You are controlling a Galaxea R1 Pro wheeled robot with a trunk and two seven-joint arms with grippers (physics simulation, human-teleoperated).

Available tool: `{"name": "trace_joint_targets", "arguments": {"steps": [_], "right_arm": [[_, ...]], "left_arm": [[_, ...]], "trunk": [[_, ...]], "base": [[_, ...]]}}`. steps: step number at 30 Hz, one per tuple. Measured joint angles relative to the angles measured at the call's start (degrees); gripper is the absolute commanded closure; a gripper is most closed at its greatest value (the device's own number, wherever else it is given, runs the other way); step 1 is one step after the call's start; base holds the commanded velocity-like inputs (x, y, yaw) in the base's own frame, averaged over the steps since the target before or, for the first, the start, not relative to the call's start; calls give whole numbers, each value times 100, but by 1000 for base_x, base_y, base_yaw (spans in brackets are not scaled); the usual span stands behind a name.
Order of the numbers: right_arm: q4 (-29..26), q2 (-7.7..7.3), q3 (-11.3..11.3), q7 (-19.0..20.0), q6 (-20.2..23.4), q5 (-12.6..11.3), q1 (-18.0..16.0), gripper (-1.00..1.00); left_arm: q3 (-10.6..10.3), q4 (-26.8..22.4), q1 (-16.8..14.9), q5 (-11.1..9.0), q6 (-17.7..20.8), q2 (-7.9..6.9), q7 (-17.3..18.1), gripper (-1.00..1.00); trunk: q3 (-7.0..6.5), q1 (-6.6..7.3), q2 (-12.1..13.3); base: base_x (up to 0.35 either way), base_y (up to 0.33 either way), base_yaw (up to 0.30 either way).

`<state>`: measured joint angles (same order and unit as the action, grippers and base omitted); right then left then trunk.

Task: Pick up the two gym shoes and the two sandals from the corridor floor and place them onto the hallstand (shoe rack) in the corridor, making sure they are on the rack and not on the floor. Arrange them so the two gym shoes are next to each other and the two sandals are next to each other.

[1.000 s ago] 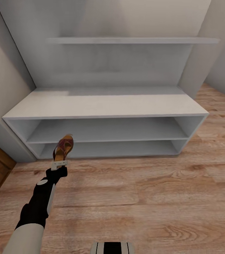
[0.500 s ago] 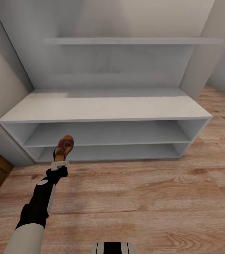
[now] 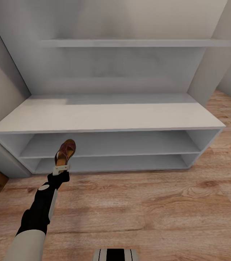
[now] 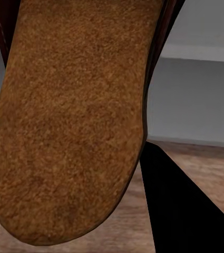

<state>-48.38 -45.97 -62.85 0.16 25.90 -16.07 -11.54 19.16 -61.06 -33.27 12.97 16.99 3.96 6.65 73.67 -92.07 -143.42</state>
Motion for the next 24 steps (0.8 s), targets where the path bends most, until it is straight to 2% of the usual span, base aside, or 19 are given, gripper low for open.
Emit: {"name": "trace_joint_targets", "arguments": {"steps": [4,12,19,24], "right_arm": [[0,0,-2,-1,0,0,0,100],[0,0,-2,0,0,0,0,100],[0,0,-2,0,0,0,0,100],[0,0,0,-1,0,0,0,100]], "left_arm": [[0,0,0,1,0,0,-1,100],[0,1,0,1,0,-1,2,100],[0,0,0,0,0,-1,1,100],[0,0,0,1,0,-2,1,100]], "trunk": [[0,2,0],[0,3,0],[0,0,0],[0,3,0]], "base": [[141,0,0],[305,0,0],[67,0,0],[244,0,0]]}}
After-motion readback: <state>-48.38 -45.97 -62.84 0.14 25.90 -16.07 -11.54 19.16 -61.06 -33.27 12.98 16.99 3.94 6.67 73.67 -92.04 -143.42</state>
